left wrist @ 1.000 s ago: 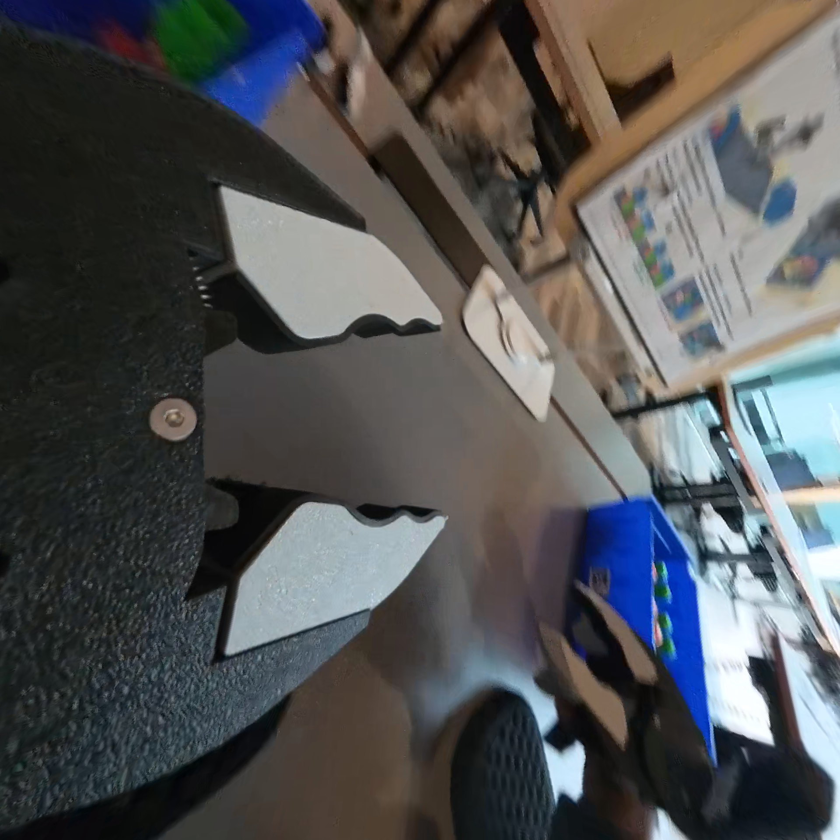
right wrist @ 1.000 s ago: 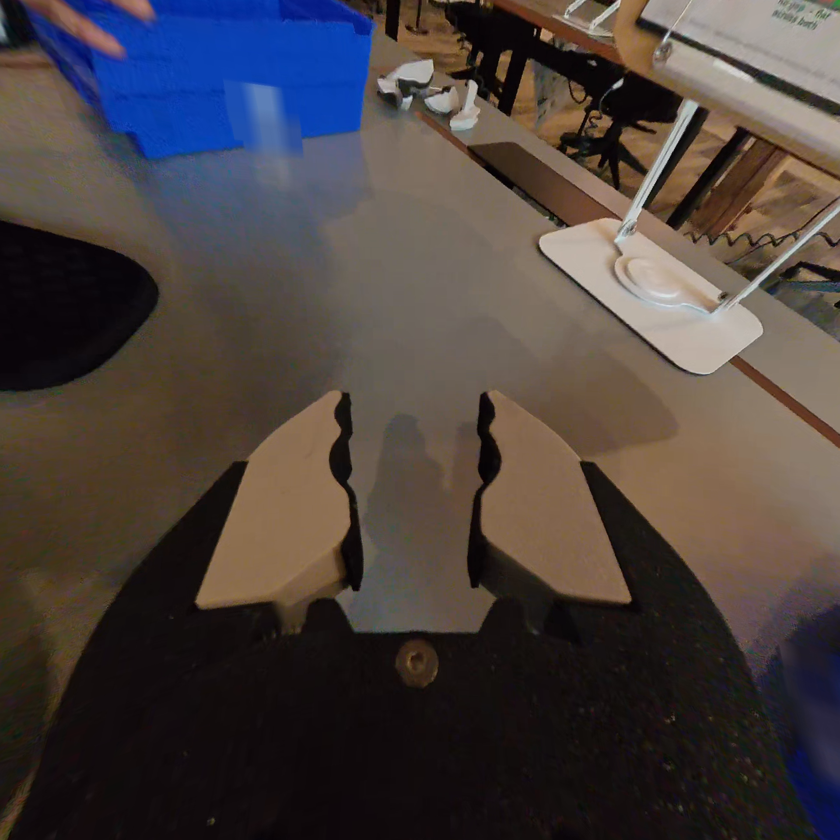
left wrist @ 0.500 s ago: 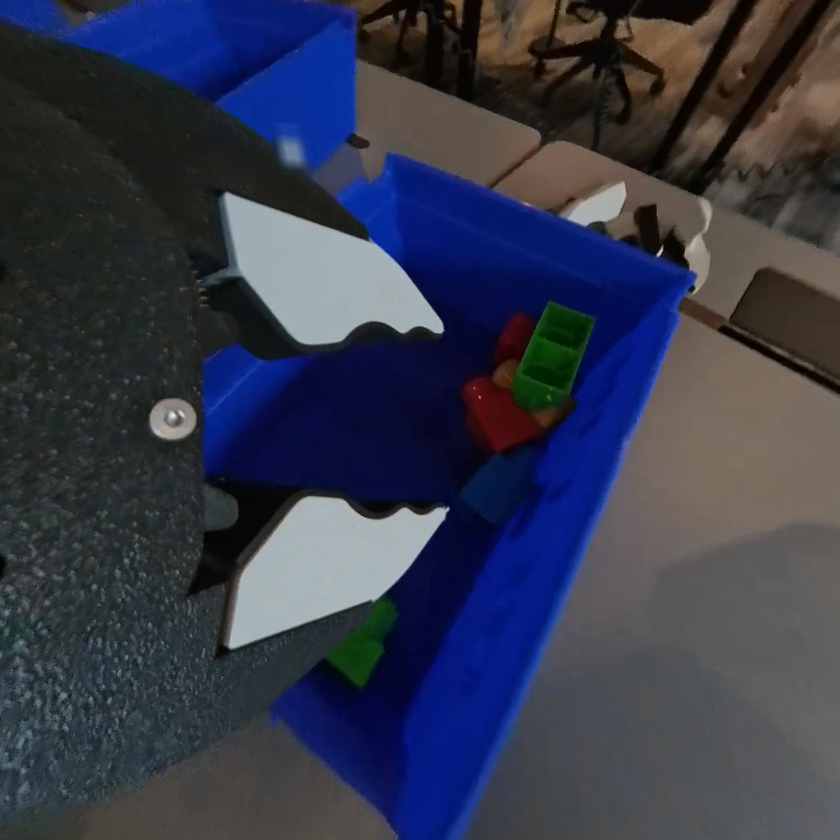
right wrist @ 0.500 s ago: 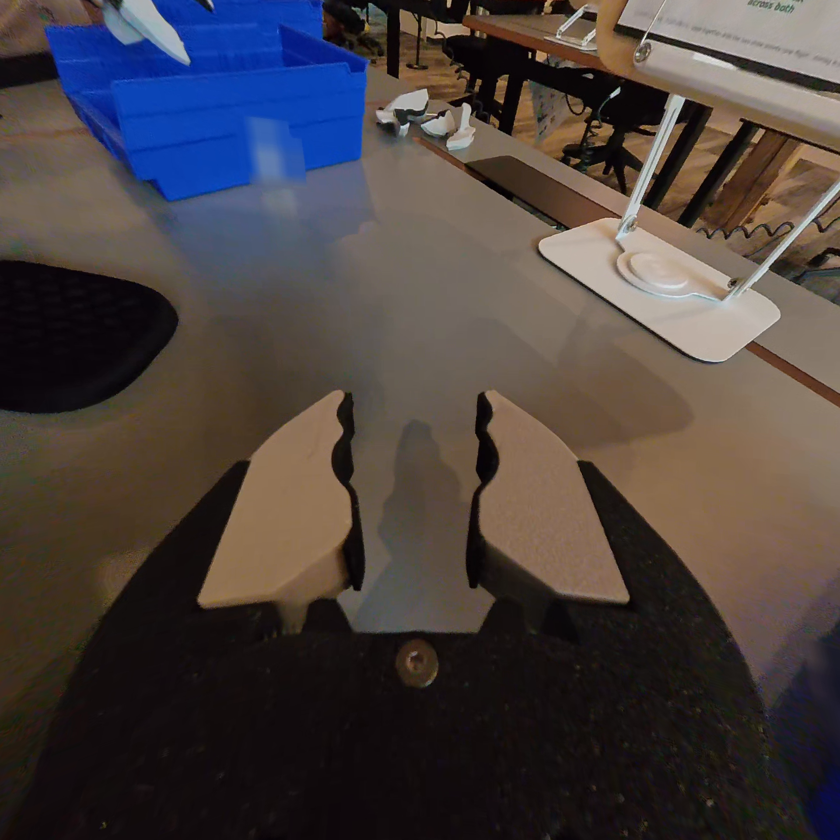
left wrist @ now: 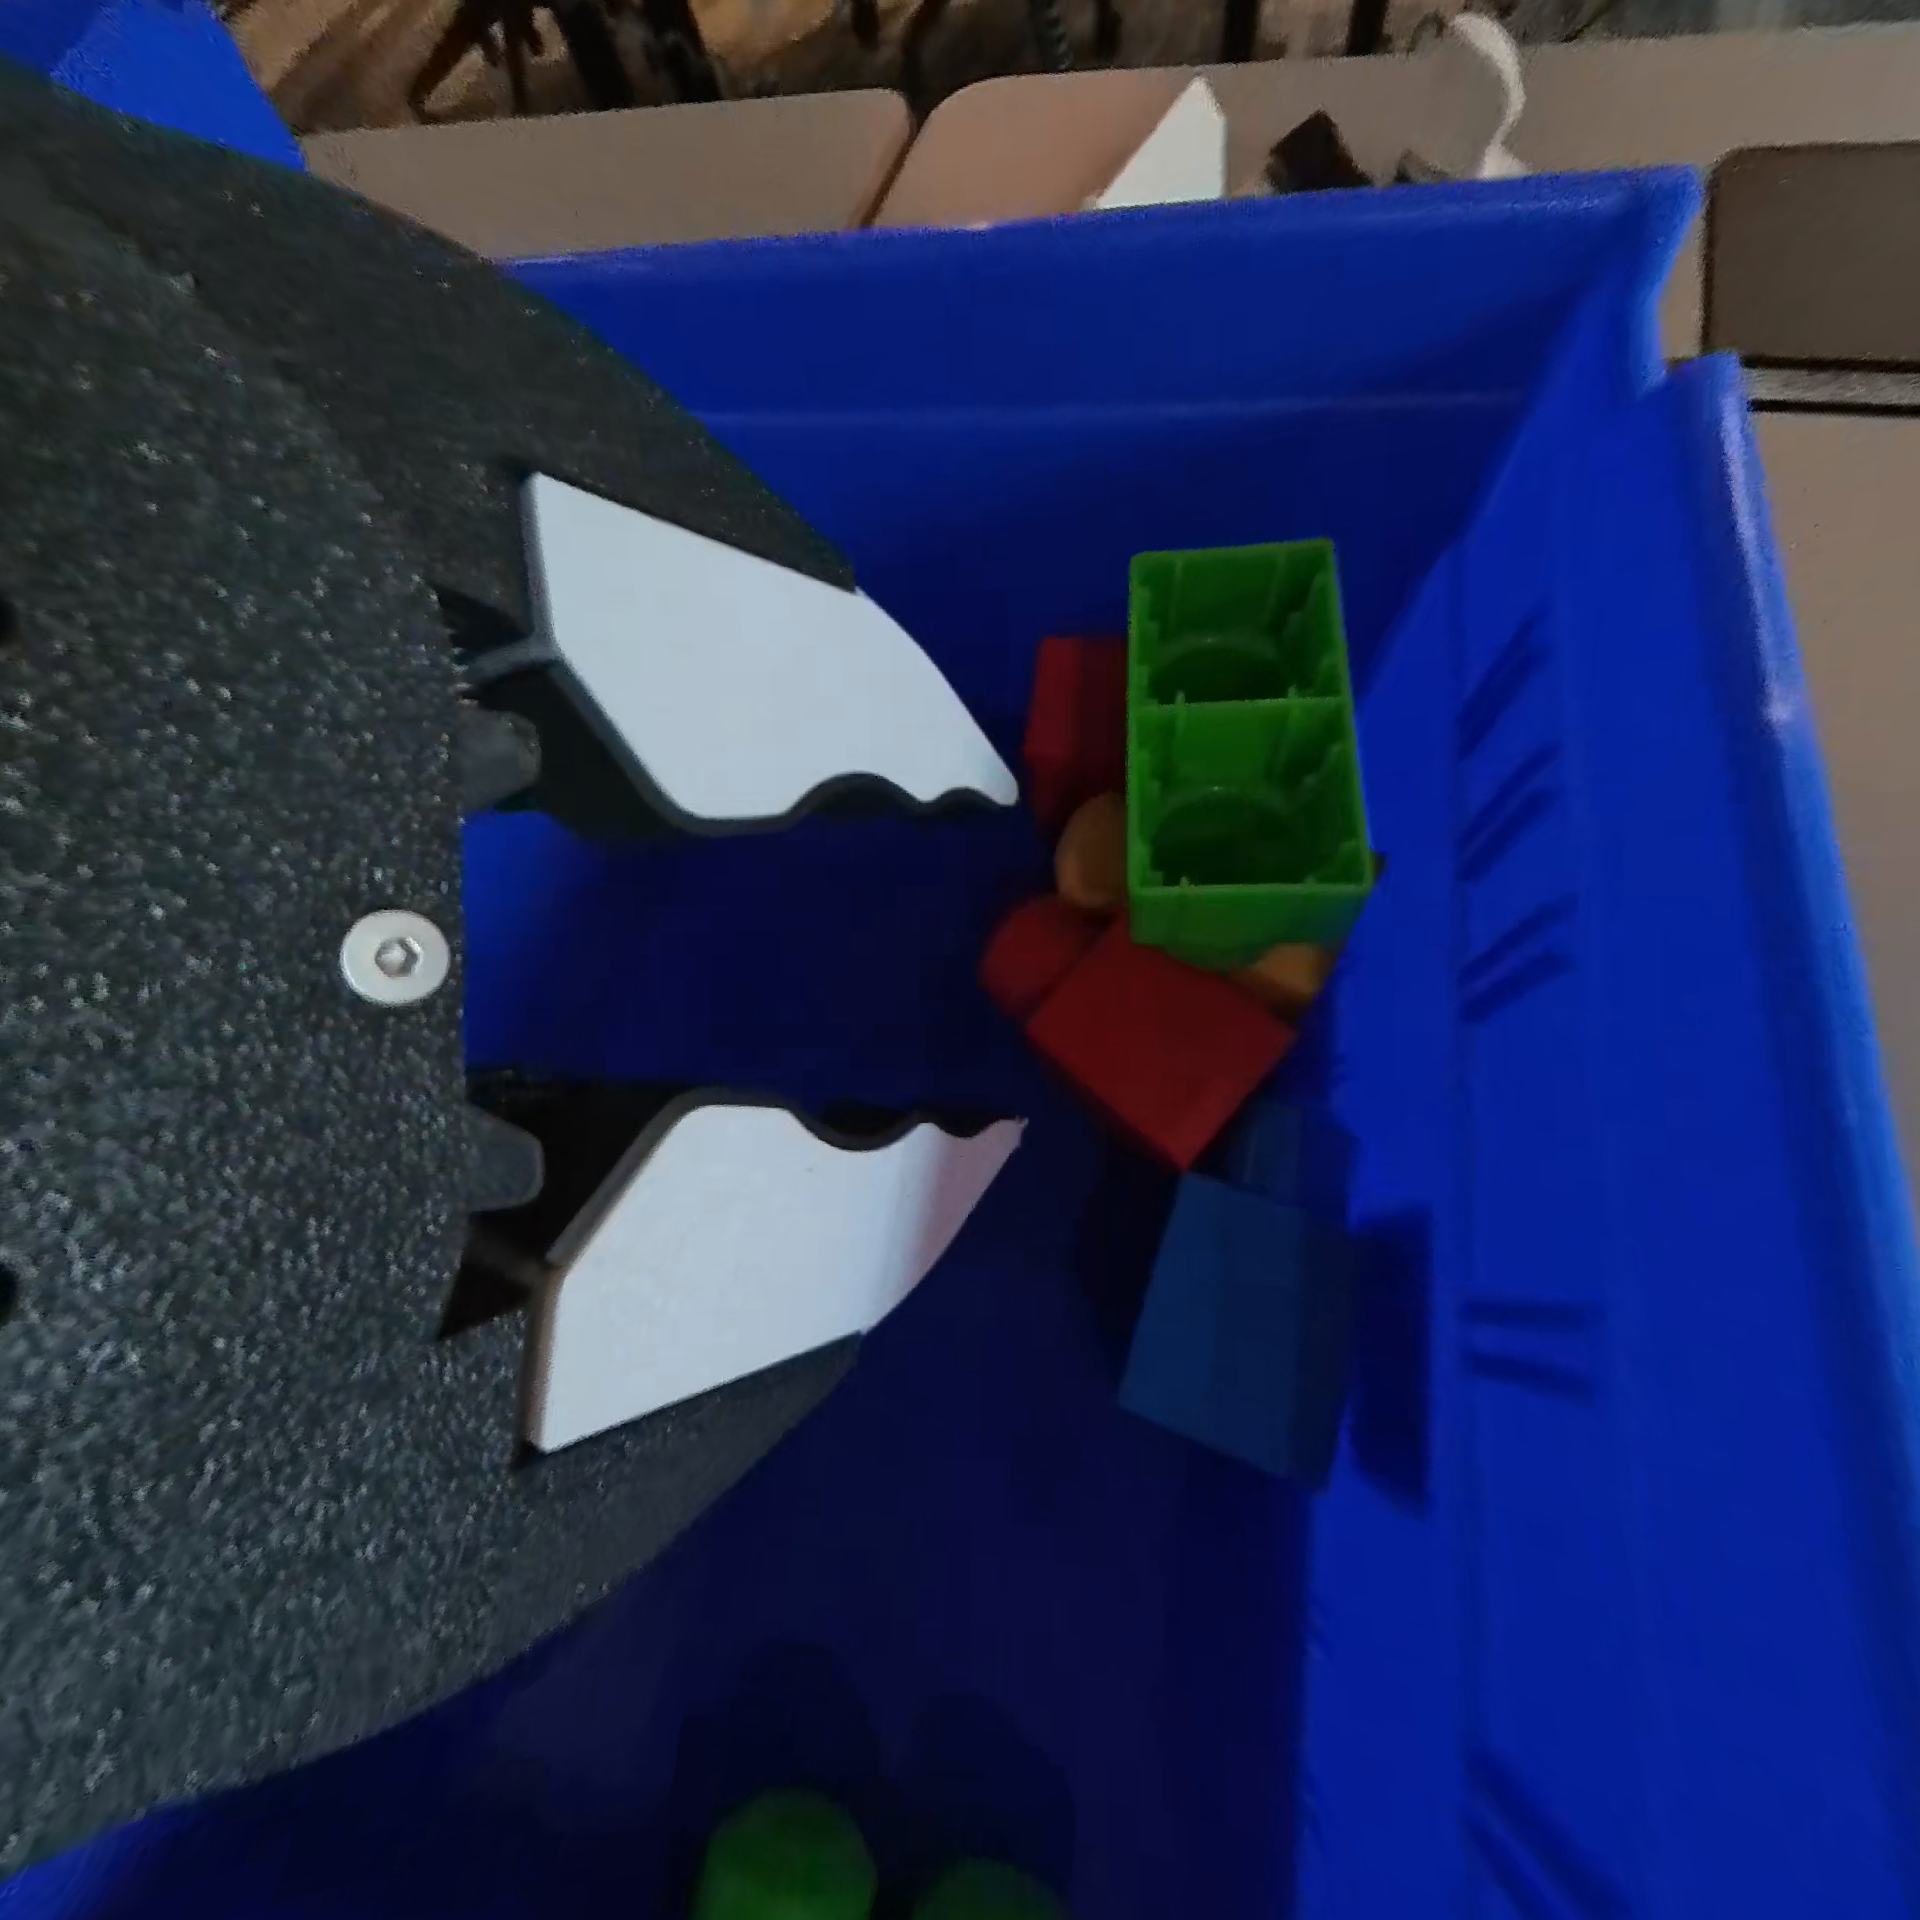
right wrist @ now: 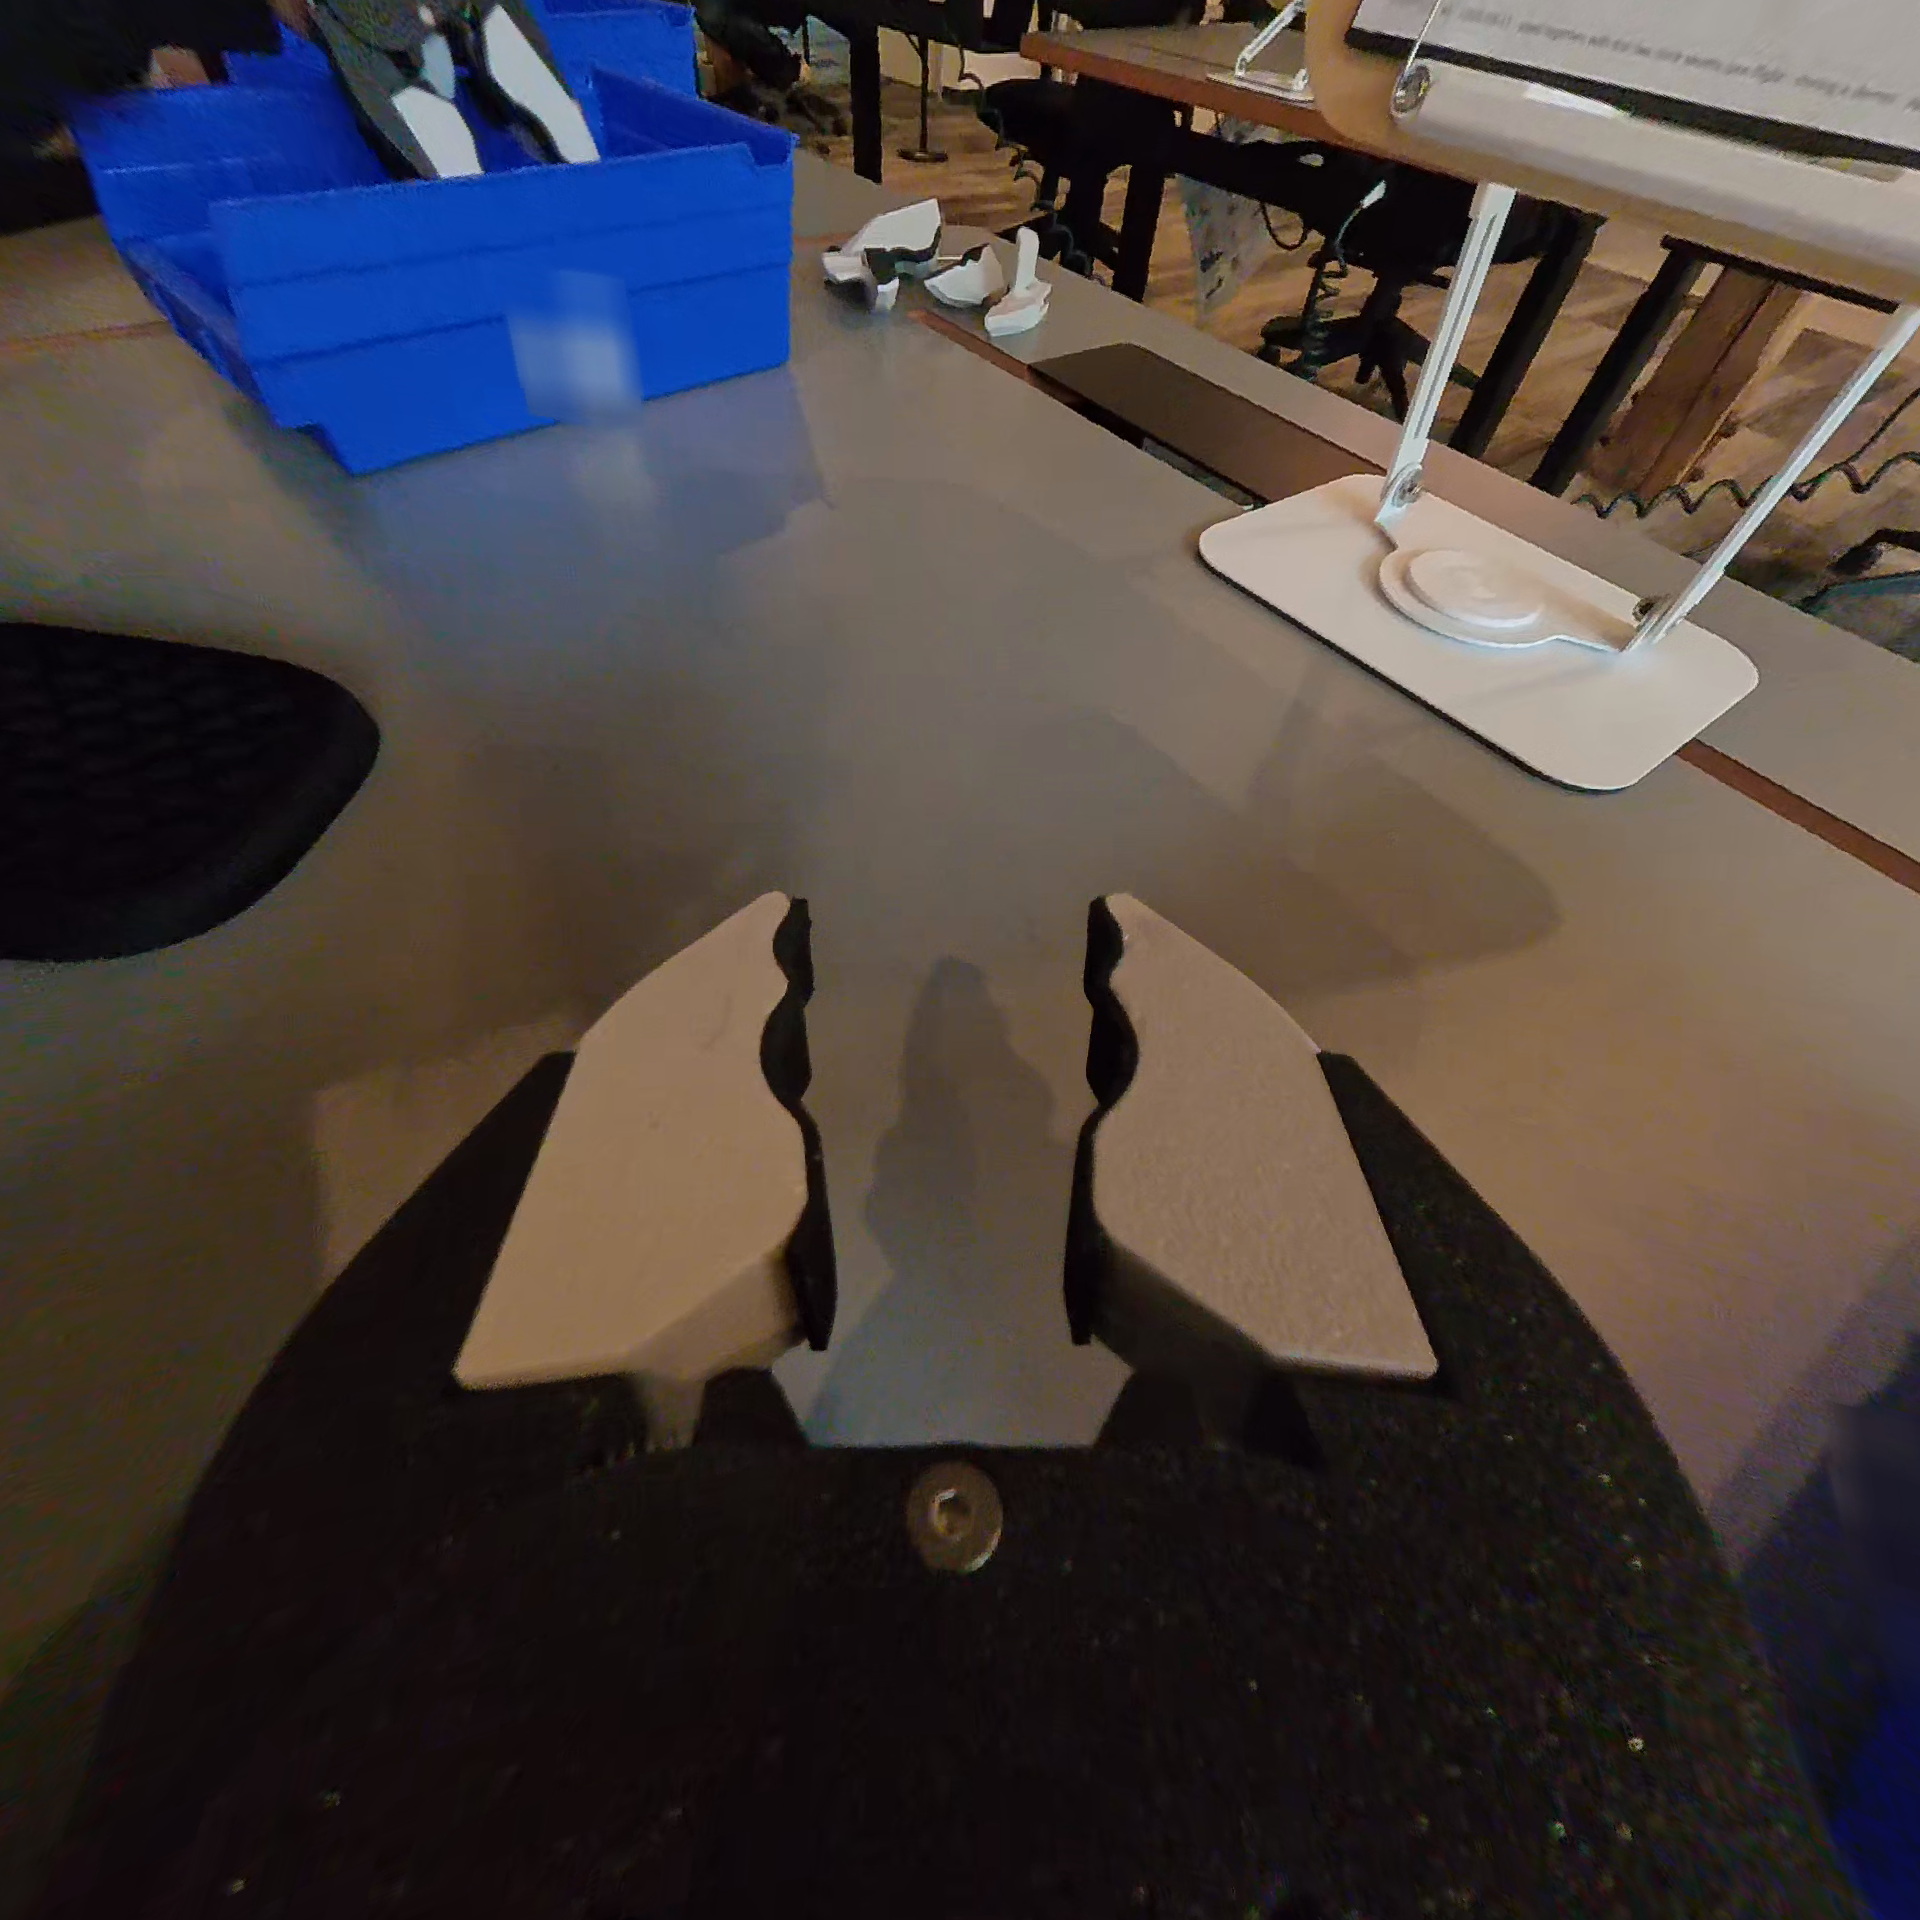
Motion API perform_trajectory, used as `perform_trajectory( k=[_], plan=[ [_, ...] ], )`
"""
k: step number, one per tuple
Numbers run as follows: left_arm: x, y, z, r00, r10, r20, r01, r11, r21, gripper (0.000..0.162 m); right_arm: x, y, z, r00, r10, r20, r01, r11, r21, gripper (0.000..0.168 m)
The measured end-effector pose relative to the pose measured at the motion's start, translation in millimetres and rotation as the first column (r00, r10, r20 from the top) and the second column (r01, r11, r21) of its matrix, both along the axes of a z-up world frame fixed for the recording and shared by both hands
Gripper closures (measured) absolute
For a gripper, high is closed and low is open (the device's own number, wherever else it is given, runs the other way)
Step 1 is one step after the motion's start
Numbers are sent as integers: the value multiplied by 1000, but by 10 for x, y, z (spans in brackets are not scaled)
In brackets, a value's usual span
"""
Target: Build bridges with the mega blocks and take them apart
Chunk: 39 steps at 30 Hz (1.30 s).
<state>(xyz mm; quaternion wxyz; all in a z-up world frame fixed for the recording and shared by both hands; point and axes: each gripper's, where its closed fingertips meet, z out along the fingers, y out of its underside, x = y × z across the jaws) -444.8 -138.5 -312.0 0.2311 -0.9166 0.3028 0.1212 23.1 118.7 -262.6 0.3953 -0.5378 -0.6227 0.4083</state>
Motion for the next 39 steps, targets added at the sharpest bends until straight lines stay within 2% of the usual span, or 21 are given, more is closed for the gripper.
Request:
perform_trajectory(
  k=[14, 23, 27, 33, 39],
  plan=[
    [30, 38, -283, 991, -133, 6, 133, 987, -94, 126, 28, 87, 56, 999, -36, -26, 36, 999, -28, 119],
    [93, -85, -263, 995, -101, -1, 101, 990, -93, 129, 26, 48, 57, 1000, -16, -25, 15, 999, -37, 119],
    [110, -139, -91, 995, -86, -50, 82, 994, -79, 132, 11, 8, 74, 1000, 2, -24, -3, 999, -36, 119],
    [265, -171, 396, 997, -56, -48, 58, 998, 35, 133, -29, -119, 107, 999, 49, -5, -49, 999, -3, 117],
    [536, -155, 877, 992, -64, -112, 78, 988, 130, 133, -69, -376, 217, 993, 114, 39, -114, 993, 1, 116]
  ],
)
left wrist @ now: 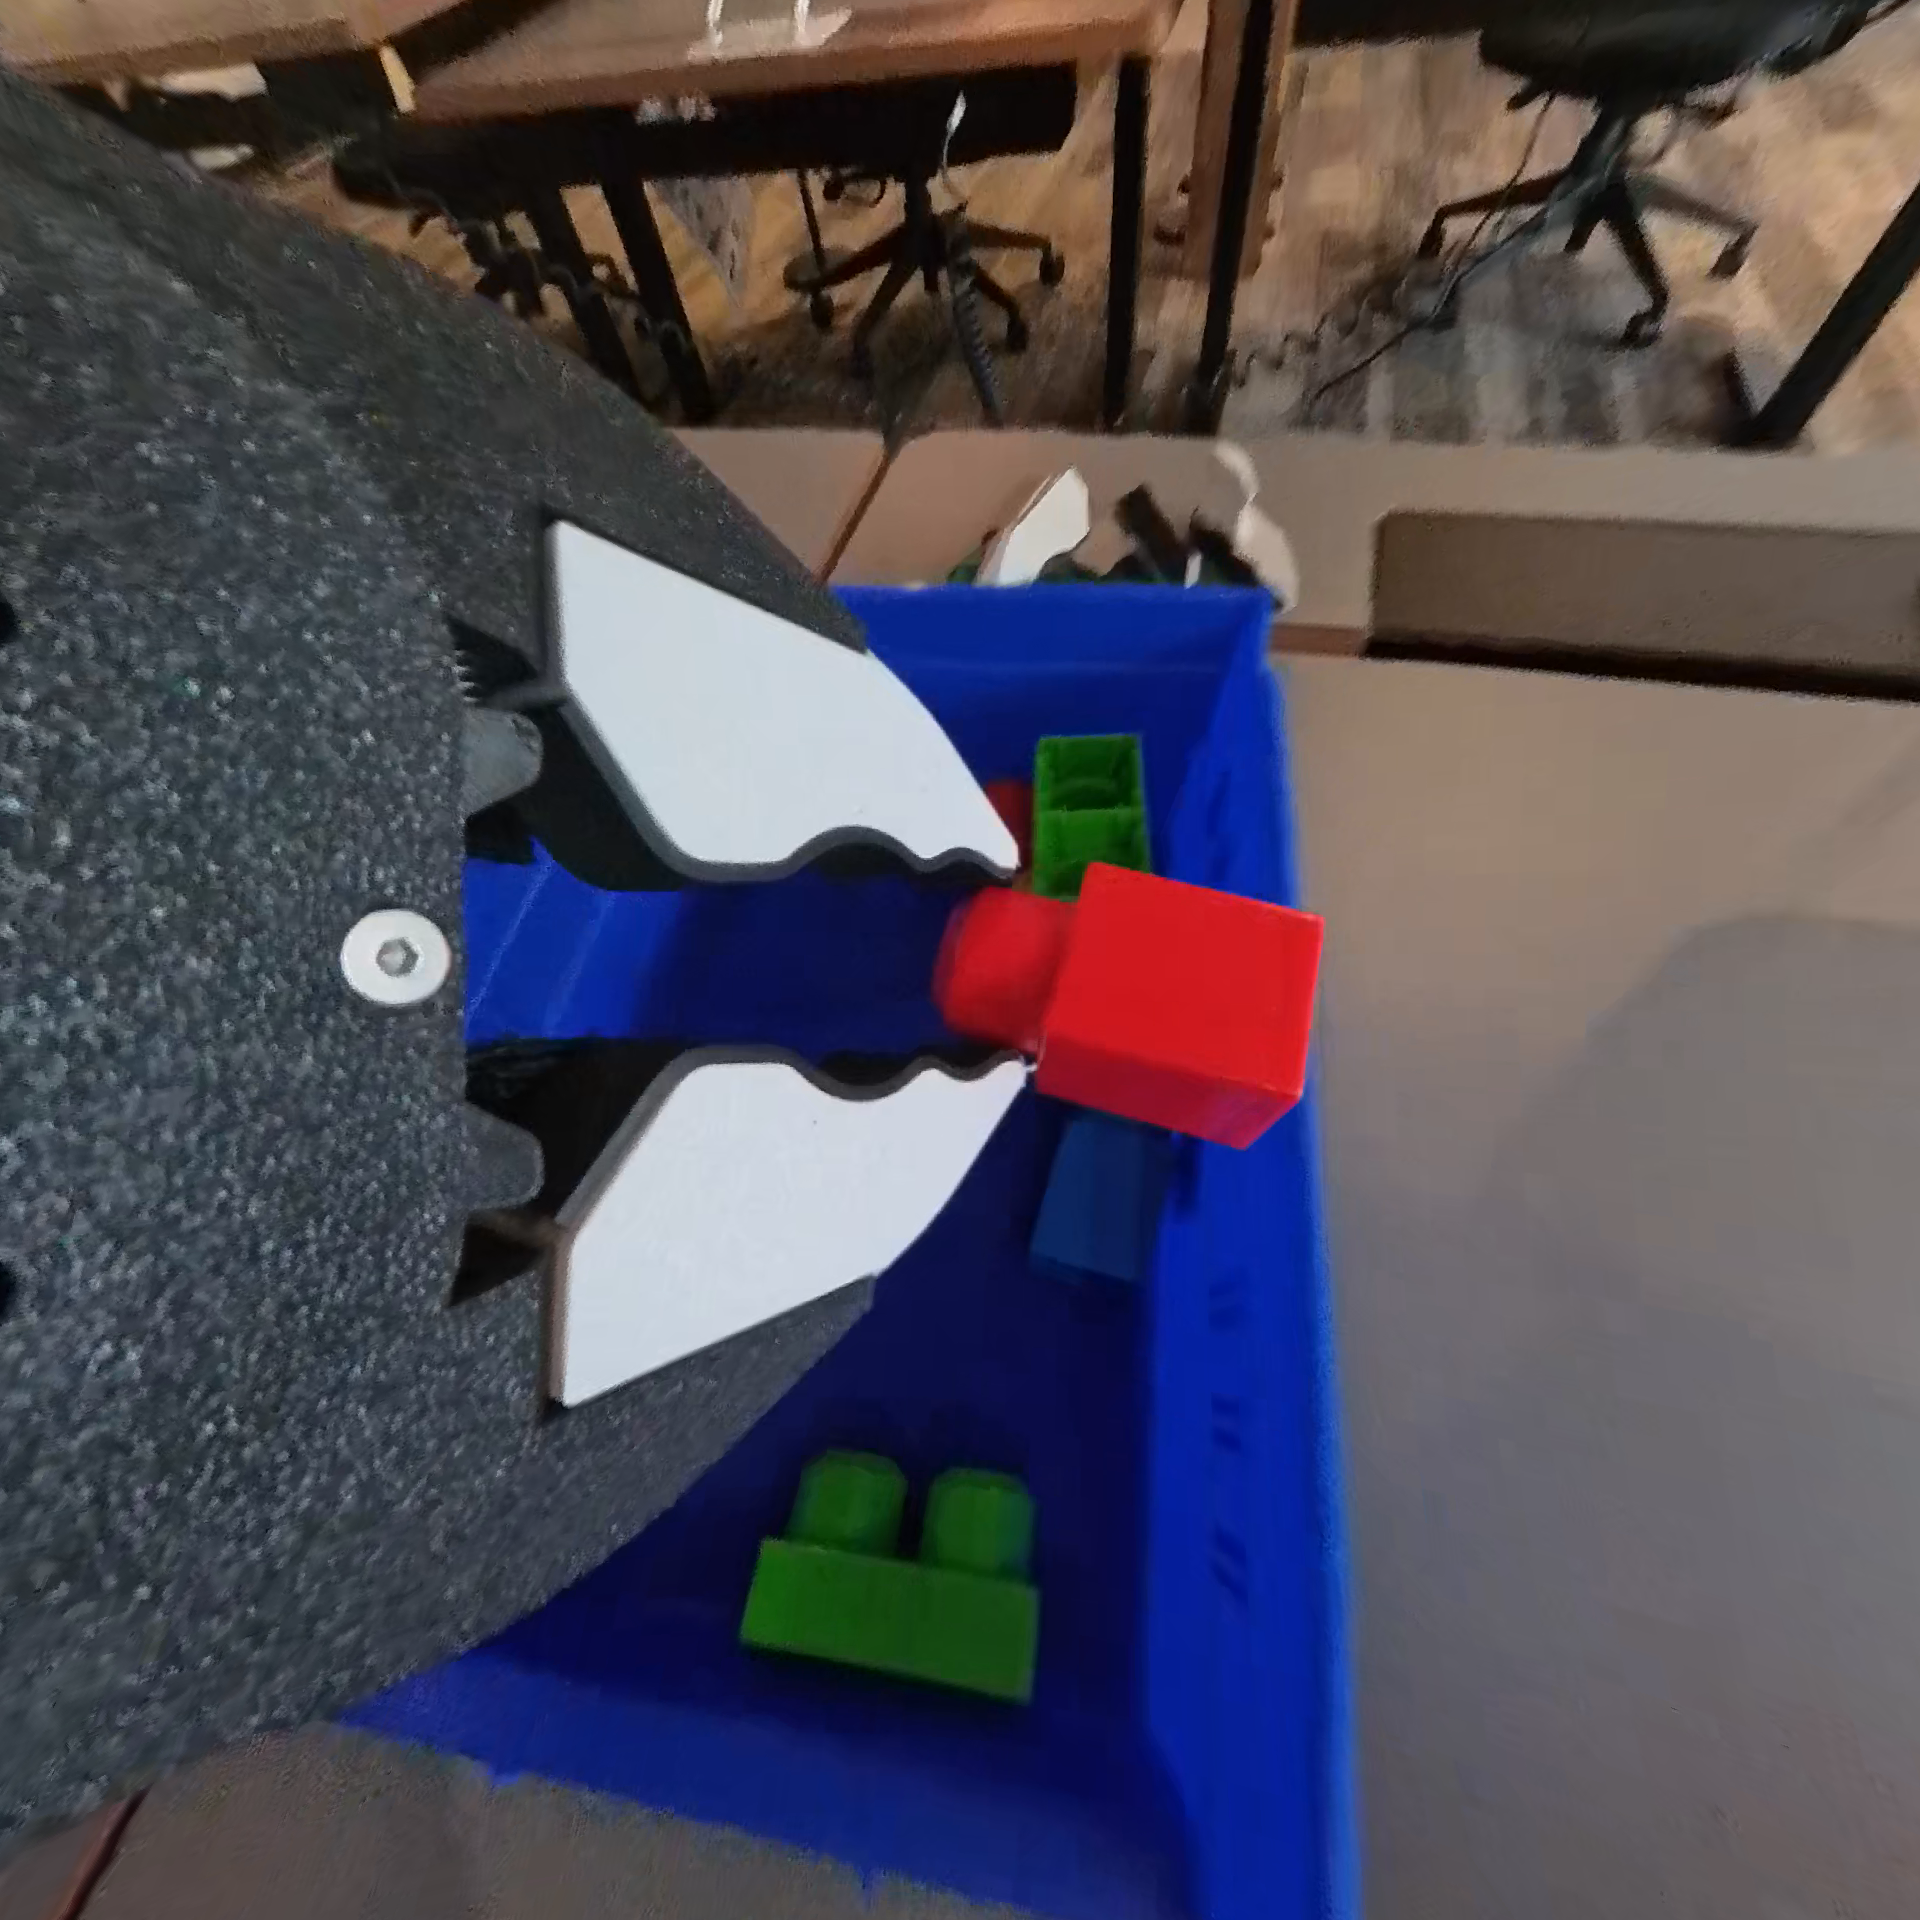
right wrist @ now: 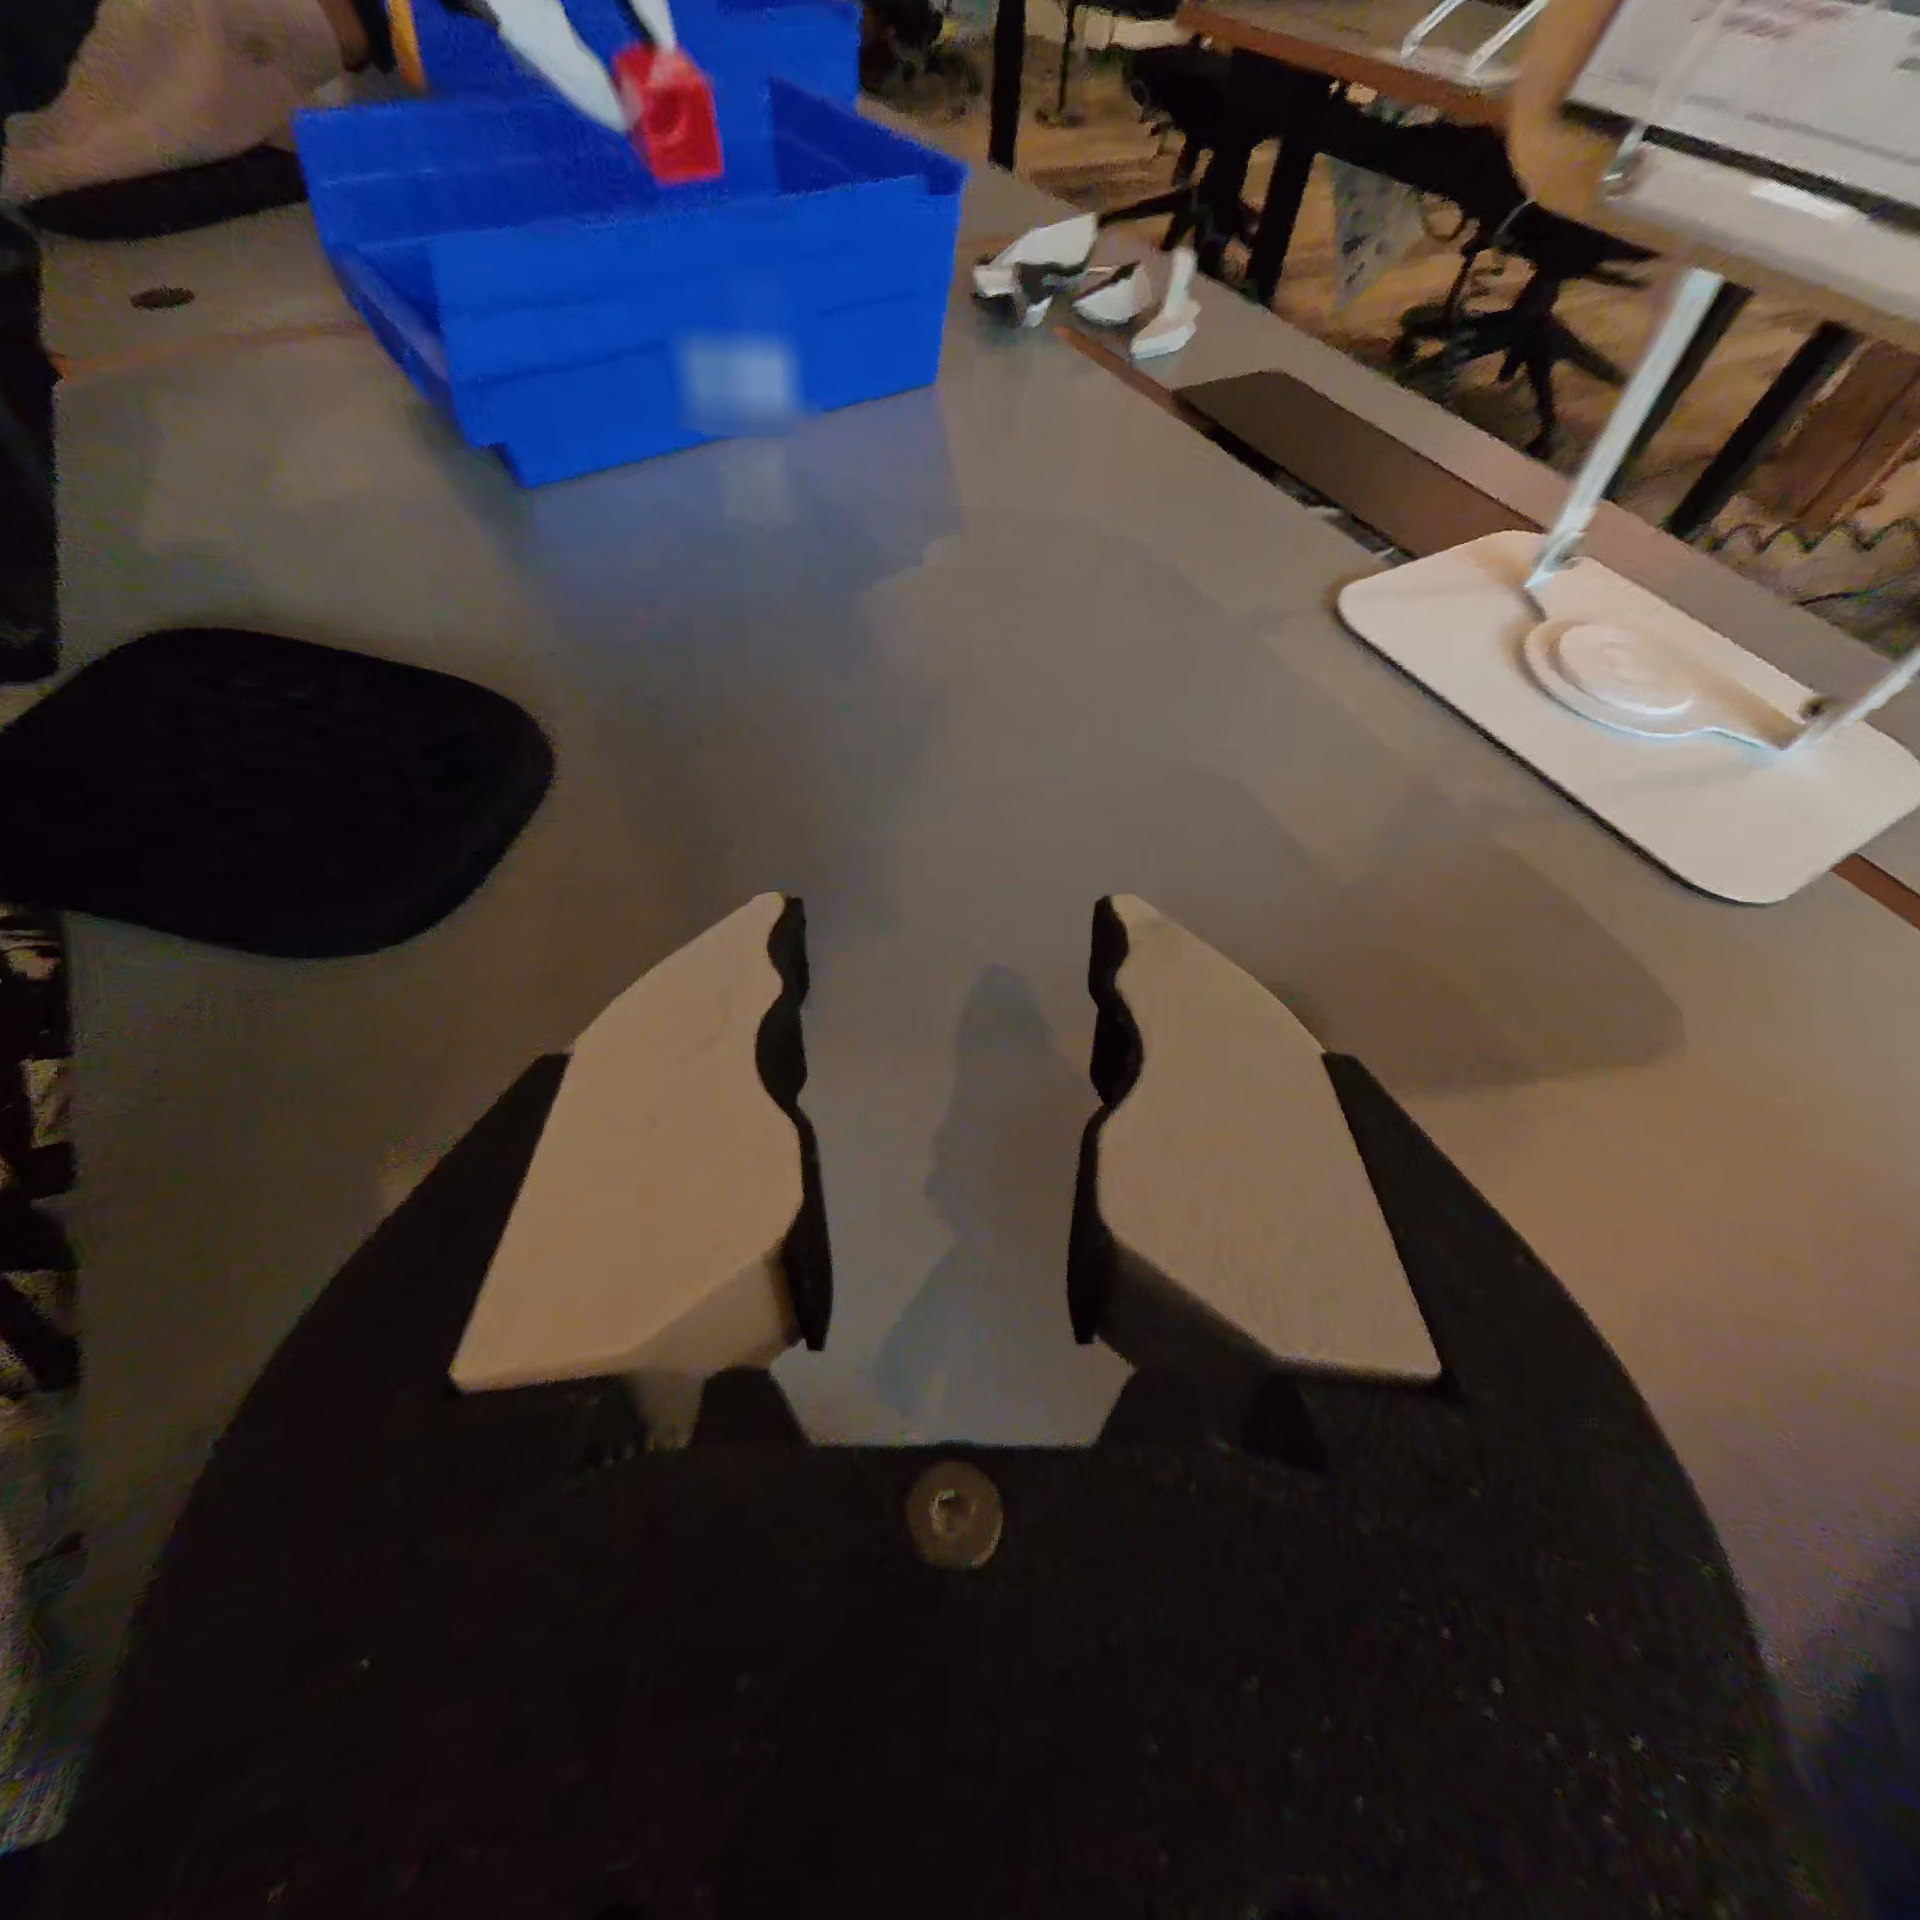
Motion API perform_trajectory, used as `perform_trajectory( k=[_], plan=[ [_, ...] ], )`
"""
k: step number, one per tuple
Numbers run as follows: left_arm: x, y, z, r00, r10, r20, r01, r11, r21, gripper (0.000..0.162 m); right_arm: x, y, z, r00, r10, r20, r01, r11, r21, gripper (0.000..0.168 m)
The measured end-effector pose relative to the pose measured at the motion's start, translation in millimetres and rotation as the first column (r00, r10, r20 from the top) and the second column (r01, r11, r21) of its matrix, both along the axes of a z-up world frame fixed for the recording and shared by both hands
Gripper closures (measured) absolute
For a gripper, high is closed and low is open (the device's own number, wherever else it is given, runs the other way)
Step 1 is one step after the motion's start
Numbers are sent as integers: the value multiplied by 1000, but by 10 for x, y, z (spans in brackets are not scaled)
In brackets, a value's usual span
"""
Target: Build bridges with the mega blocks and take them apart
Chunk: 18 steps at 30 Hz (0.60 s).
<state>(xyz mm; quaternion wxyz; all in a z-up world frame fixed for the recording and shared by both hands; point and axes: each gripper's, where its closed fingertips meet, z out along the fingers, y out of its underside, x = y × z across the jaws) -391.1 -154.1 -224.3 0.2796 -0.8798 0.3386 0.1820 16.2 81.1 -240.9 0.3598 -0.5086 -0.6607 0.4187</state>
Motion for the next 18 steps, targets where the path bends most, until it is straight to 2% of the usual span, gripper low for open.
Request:
perform_trajectory(
  k=[5, 9, 13, 18],
  plan=[
    [648, 292, 449, 993, -118, 21, 114, 983, 144, 133, -174, -348, 158, 987, 105, 121, -120, 985, 121, 108],
    [1326, 597, 618, 964, -254, 73, 228, 939, 258, 133, -488, -660, 376, 974, 180, 141, -208, 952, 225, 103],
    [1905, 860, 588, 929, -351, 116, 299, 898, 322, 133, -852, -904, 487, 969, 207, 137, -240, 923, 301, 98],
    [2394, 1092, 348, 902, -410, 134, 355, 882, 309, 133, -1156, -1040, 566, 975, 205, 84, -222, 924, 310, 99]
  ],
)
